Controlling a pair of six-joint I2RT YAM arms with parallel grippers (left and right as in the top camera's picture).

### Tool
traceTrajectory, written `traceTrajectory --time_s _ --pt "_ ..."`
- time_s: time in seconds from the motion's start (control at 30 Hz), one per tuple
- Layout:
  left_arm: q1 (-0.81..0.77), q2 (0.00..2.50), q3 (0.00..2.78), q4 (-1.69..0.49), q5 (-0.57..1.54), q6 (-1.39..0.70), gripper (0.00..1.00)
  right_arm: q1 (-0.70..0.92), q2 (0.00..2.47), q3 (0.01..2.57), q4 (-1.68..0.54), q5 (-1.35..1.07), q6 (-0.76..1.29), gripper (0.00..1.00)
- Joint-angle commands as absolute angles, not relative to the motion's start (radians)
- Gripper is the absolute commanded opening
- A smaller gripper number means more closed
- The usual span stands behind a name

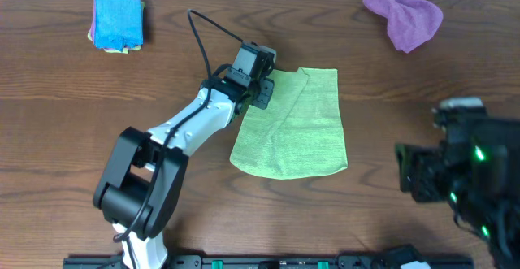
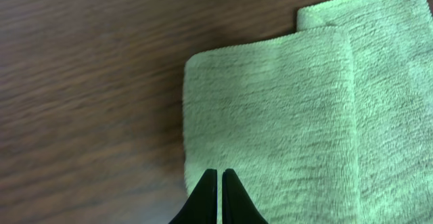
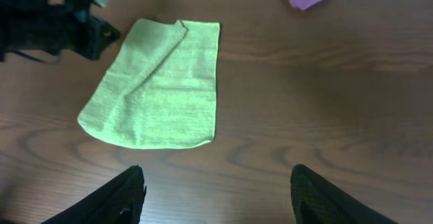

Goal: Fold the cloth

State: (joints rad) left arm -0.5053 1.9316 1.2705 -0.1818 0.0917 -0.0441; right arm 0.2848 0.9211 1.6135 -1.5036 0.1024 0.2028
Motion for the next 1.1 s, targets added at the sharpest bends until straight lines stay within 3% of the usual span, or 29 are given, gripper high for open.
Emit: traceTrajectory --time_s 0.0,0.53,1.07 --pt "-0.506 1.957 1.287 -0.142 0.132 -0.022 0.05 0.289 0.846 1.614 -1.524 0.101 0.228 0.72" --pt "-0.505 2.061 1.287 0.009 0.130 -0.020 0.06 0.289 0.778 1.589 -1.663 0.100 0.271 0.73" --pt "-0.504 2.123 1.287 0.155 0.041 0.128 0.06 0.289 0.778 1.588 -1.695 0.097 0.284 0.73"
